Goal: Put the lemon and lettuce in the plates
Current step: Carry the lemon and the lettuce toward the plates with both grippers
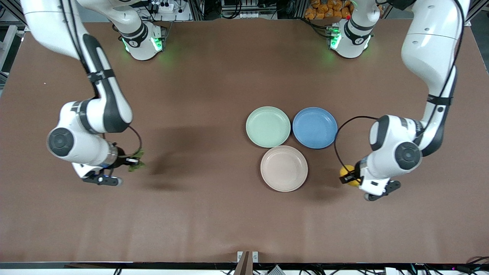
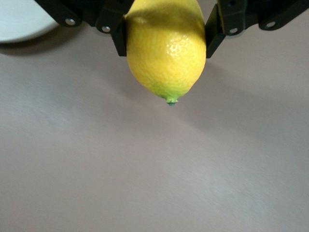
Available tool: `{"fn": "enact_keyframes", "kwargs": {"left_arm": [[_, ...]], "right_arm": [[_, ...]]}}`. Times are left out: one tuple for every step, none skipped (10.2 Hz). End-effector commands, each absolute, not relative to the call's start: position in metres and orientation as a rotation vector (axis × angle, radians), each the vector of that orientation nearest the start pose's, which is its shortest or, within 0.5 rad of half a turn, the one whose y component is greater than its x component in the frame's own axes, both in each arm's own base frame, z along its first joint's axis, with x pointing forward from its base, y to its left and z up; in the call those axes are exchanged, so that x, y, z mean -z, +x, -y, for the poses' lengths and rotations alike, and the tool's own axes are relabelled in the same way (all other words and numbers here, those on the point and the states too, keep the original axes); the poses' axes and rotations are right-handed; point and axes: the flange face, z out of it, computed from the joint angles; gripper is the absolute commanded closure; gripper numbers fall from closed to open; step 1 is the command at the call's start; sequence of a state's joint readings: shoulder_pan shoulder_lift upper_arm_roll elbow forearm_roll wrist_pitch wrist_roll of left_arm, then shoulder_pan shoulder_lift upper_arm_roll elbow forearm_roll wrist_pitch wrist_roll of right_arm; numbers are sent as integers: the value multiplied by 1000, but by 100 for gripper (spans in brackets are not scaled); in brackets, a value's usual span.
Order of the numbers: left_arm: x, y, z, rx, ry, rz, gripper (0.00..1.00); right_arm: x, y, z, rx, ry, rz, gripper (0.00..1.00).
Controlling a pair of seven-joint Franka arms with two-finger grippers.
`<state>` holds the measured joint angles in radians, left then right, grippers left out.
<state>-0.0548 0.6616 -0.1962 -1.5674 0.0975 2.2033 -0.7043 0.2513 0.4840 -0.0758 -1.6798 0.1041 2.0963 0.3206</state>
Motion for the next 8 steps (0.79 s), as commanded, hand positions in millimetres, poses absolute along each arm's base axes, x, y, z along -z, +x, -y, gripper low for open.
{"fn": "enact_keyframes", "kwargs": {"left_arm": [[-266,676,185,-31,-3084,740,100],[-263,672,204,-22,-3089,736,100],[-264,671,215,-1,-3095,757,100],[-263,668,226,12,-3103,752,100],[-261,667,235,26,-3114,740,100],[-258,663,250,44,-3120,755,100],[-258,663,258,69,-3130,772,100],[-253,662,263,84,-3138,782,100]], "right_arm": [[-343,645,-214,-114,-3043,-449,100],[-348,634,-254,-106,-3034,-502,100],[-350,622,-287,-103,-3025,-549,100],[-352,608,-320,-116,-3000,-589,100],[-352,595,-347,-142,-2964,-625,100],[-348,577,-378,-173,-2940,-657,100],[-344,562,-405,-158,-2923,-678,100],[-336,552,-430,-126,-2896,-718,100]]}}
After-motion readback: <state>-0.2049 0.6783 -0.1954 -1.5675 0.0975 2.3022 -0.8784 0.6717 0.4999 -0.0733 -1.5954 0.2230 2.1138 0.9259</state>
